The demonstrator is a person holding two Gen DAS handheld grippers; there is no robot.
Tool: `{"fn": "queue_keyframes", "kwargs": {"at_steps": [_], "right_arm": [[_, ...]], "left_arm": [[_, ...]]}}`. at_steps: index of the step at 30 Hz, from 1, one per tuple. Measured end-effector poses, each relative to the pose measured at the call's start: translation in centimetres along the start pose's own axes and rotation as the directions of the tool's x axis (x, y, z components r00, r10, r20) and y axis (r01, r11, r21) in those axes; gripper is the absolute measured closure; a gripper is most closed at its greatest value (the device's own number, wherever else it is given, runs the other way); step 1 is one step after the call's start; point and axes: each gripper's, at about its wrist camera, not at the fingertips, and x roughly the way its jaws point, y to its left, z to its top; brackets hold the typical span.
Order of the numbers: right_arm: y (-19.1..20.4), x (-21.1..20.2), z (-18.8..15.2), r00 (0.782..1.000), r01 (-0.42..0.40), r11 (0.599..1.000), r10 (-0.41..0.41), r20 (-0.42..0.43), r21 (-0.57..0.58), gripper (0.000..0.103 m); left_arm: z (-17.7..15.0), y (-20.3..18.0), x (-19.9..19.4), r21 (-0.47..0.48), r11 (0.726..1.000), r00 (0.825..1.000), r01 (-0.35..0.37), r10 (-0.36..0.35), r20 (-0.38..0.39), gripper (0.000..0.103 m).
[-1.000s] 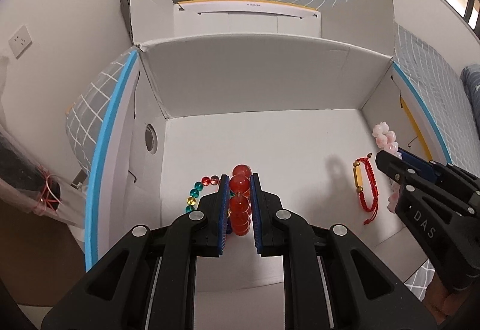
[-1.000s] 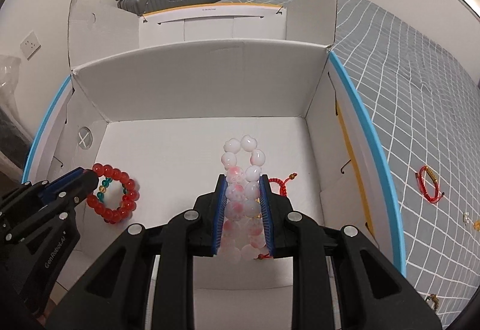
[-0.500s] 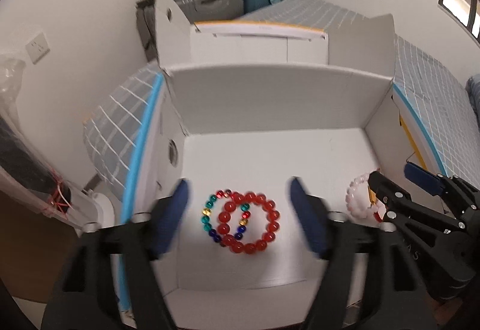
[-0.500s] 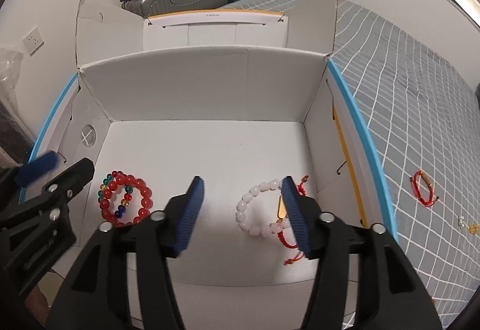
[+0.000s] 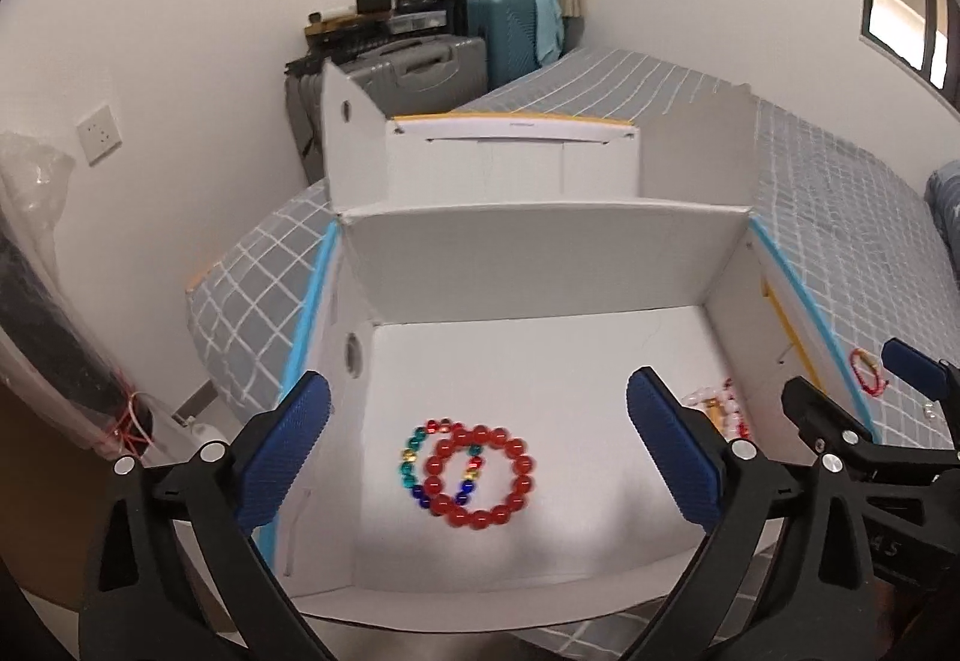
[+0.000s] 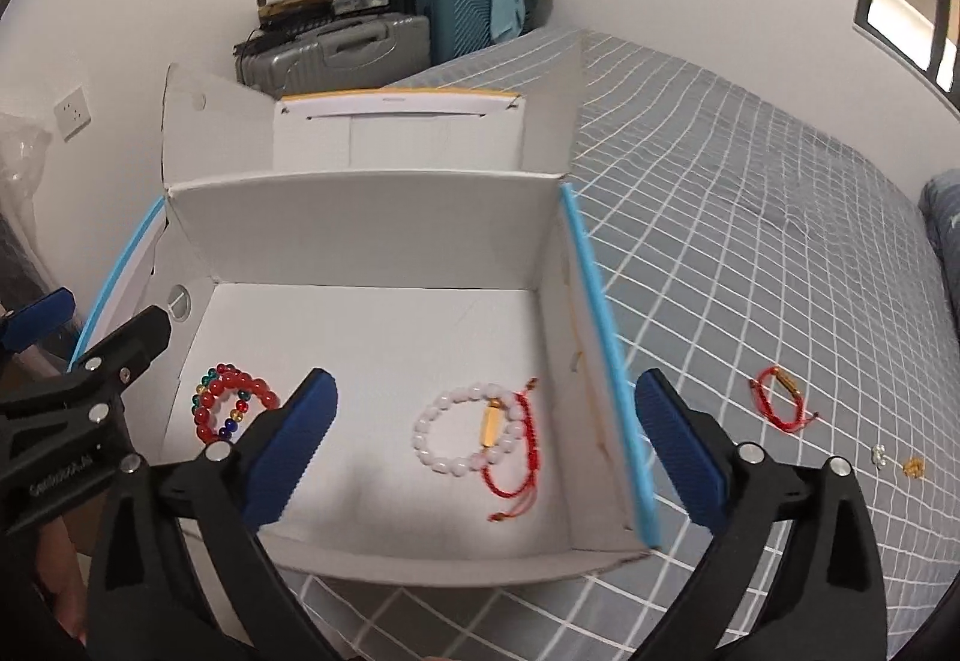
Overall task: Organize jewelry
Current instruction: 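Move both tools back over the bed toward the remaining jewelry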
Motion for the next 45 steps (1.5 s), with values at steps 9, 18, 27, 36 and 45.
{"fn": "queue_keyframes", "kwargs": {"at_steps": [9,18,27,36,45], "right_arm": [[-7.4,-2.6,-1.5,0.994,0.107,0.993,-0.108,0.028,0.045,0.007],[-18.8,-4.1,-4.0,0.971,0.236,0.961,-0.238,-0.003,0.145,0.007],[-30.2,-4.1,-7.8,0.942,0.334,0.908,-0.324,-0.081,0.254,0.007],[-40.7,-1.6,-12.2,0.933,0.359,0.854,-0.324,-0.153,0.377,0.007],[-47.4,2.4,-15.9,0.902,0.431,0.779,-0.354,-0.248,0.455,0.007]], "left_arm": [[-0.1,-5.7,-1.3,0.068,0.994,0.996,0.091,-0.092,0.012,0.006],[-1.5,-14.9,-3.3,0.155,0.959,0.971,0.238,-0.24,-0.004,0.006],[-4.7,-26.4,-4.7,0.288,0.883,0.928,0.371,-0.365,-0.077,0.006],[-9.6,-35.1,-3.0,0.366,0.817,0.896,0.445,-0.412,-0.169,0.006],[-14.6,-39.5,0.7,0.378,0.779,0.865,0.5,-0.427,-0.264,0.006]]}}
